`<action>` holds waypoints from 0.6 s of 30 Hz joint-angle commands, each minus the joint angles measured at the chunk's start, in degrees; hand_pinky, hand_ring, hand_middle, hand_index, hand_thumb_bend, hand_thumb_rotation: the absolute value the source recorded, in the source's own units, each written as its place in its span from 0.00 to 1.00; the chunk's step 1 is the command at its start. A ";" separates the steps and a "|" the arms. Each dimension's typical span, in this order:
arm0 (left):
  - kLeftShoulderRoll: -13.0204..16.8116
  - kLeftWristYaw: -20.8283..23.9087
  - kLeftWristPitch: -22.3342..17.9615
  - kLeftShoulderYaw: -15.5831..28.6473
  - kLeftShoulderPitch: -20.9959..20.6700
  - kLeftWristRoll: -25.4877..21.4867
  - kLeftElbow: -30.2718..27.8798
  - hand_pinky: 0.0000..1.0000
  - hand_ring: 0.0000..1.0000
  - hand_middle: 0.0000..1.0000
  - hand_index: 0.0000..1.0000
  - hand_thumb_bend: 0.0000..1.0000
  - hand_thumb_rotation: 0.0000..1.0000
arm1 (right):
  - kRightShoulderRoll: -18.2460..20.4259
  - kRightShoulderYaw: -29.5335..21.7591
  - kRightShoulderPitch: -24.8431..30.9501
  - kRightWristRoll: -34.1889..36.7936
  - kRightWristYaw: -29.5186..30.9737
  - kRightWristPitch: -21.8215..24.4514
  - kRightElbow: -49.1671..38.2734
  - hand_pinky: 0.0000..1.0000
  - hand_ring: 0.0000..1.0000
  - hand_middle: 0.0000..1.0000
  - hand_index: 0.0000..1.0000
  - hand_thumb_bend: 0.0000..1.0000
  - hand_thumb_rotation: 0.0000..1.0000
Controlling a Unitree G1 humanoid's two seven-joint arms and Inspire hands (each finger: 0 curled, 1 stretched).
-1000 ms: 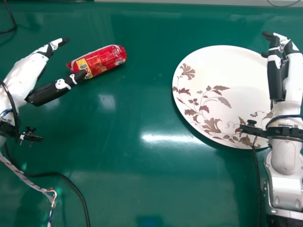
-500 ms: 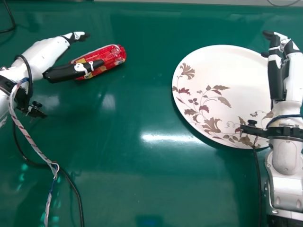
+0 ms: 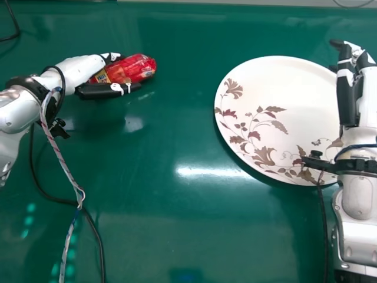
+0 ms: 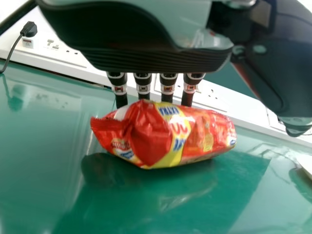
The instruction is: Pick up biscuit and place it in the plate
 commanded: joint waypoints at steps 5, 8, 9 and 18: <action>-0.17 -0.43 0.03 -2.77 -1.87 1.34 5.16 1.00 1.00 1.00 1.00 1.00 0.46 | 0.00 -0.71 1.89 0.47 -0.25 0.55 -1.62 0.78 0.87 0.86 0.78 0.64 0.59; -0.09 -0.66 1.26 -3.78 -3.12 2.42 6.59 1.00 1.00 1.00 1.00 1.00 0.41 | -0.09 -0.77 2.18 0.23 -0.36 0.50 -1.88 0.78 0.86 0.86 0.78 0.65 0.59; 0.12 -1.04 1.83 -4.42 -3.65 3.21 6.99 1.00 1.00 1.00 1.00 1.00 0.41 | -0.15 -0.72 2.27 -0.14 -0.44 0.73 -2.15 0.77 0.86 0.85 0.78 0.64 0.60; 0.27 -0.38 2.31 -15.03 -11.66 17.71 18.77 0.67 0.71 0.73 0.70 0.66 0.06 | 0.47 -0.83 3.16 -0.99 -1.06 3.04 -4.64 0.70 0.80 0.83 0.80 0.58 0.52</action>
